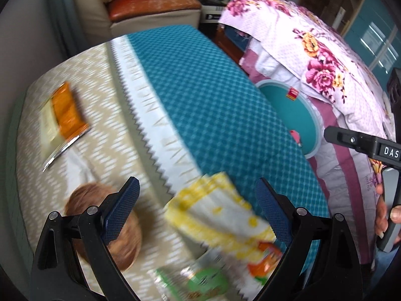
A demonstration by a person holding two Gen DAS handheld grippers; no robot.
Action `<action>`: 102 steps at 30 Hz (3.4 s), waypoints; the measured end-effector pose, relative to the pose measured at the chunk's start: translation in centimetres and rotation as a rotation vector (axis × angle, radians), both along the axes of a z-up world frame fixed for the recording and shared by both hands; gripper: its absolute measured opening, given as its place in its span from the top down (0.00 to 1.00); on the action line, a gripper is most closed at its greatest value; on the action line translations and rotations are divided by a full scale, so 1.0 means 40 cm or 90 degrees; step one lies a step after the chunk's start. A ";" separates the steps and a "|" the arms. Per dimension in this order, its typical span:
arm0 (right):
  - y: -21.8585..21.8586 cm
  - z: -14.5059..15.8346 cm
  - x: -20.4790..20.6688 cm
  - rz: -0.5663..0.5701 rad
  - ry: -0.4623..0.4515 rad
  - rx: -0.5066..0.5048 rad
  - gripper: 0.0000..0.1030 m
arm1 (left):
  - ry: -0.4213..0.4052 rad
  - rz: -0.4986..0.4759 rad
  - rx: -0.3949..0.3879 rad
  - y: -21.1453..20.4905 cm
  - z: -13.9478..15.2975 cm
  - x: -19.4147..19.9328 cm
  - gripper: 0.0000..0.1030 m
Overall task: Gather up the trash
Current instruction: 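Grasp the green-wrapped cake packet with the left tool while the right grasps the yellow wrapper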
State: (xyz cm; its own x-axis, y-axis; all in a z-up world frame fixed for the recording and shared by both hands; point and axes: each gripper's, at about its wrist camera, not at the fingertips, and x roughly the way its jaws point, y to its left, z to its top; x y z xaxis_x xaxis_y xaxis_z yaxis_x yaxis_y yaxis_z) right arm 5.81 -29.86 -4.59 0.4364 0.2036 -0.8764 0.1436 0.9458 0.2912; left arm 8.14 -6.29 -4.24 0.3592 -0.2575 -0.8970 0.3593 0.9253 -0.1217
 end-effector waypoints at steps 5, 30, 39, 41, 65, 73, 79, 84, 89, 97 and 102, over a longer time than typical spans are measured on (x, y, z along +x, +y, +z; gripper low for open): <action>0.062 0.001 -0.018 0.034 0.010 0.000 0.25 | 0.018 0.014 -0.003 0.076 -0.013 -0.071 0.09; 0.138 -0.044 -0.109 0.089 0.049 0.059 0.25 | 0.127 0.034 -0.010 0.078 -0.148 -0.210 0.09; 0.137 -0.058 -0.098 0.093 0.065 0.065 0.25 | 0.081 0.049 -0.005 0.056 -0.129 -0.210 0.37; 0.142 -0.058 -0.096 0.096 0.066 0.062 0.25 | 0.081 0.065 -0.029 0.087 -0.113 -0.205 0.61; 0.153 -0.074 -0.081 0.095 0.076 0.072 0.25 | 0.098 0.011 0.050 0.011 -0.172 -0.194 0.04; 0.181 -0.093 -0.068 0.117 0.086 0.081 0.25 | 0.083 0.010 -0.011 0.068 -0.112 -0.209 0.79; 0.286 -0.126 -0.033 0.180 0.114 0.053 0.25 | 0.089 0.036 -0.055 0.173 -0.106 -0.217 0.78; 0.361 -0.152 -0.002 0.214 0.127 0.024 0.25 | 0.087 0.050 -0.046 0.257 -0.115 -0.221 0.76; 0.422 -0.156 0.015 0.242 0.108 -0.050 0.44 | 0.047 -0.003 -0.033 0.284 -0.093 -0.236 0.27; 0.349 -0.114 0.007 0.193 0.084 0.009 0.93 | -0.016 -0.225 0.014 0.177 -0.046 -0.245 0.15; 0.251 -0.042 -0.025 0.141 0.047 0.034 0.93 | 0.004 -0.385 0.074 0.087 -0.078 -0.238 0.14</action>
